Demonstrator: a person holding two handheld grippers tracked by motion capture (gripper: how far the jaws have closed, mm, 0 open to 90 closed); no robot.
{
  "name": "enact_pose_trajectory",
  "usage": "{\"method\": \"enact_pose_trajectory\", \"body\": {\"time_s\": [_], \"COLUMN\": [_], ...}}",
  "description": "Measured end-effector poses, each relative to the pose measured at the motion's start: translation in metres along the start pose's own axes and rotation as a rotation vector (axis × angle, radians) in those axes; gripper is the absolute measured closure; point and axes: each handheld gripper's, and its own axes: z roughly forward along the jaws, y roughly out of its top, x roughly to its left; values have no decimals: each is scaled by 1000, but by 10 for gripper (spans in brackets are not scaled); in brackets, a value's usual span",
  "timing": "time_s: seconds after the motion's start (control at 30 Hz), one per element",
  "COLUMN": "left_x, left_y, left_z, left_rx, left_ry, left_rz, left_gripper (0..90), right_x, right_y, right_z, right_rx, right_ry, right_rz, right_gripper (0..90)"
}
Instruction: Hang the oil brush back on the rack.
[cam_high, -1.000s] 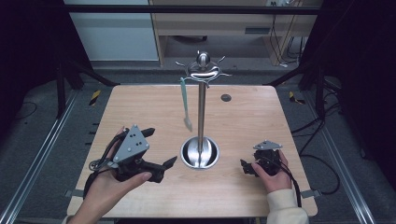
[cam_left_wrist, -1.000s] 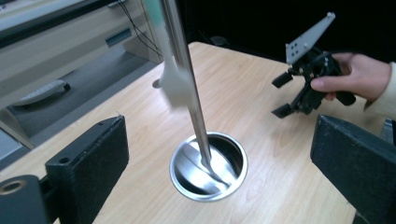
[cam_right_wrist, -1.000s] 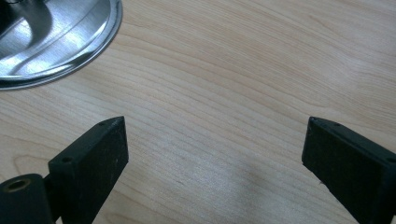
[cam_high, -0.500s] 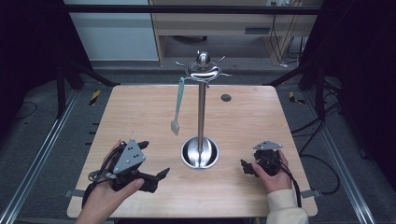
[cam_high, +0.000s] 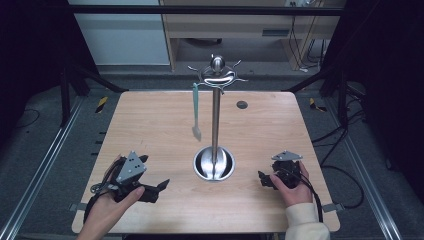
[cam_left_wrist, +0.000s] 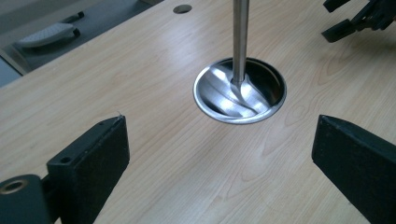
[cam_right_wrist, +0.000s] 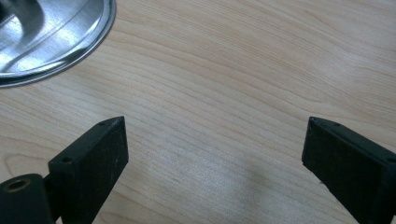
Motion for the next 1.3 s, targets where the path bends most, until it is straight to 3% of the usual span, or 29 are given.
{"method": "enact_pose_trajectory", "body": {"time_s": [0.13,0.5,0.73,0.83,1.3], "left_x": [7,23,37,42,65], "left_y": [-10,-33,-48,-53,-73], "left_z": [7,23,32,35,49], "left_rx": [8,28,51,78,90], "left_ry": [-9,11,40,72,115], "left_rz": [-38,-86,-120,-106,-173], "left_gripper": [40,47,51,51,58], "right_x": [1,2,2,2,2], "right_y": [0,0,-1,-1,-1], "right_z": [1,1,1,1,2], "right_rx": [4,-1,1,2,7], "right_ry": [-6,-3,-5,-5,-7], "right_rz": [-1,-3,-3,-1,-10], "right_gripper": [77,77,77,77,77]}}
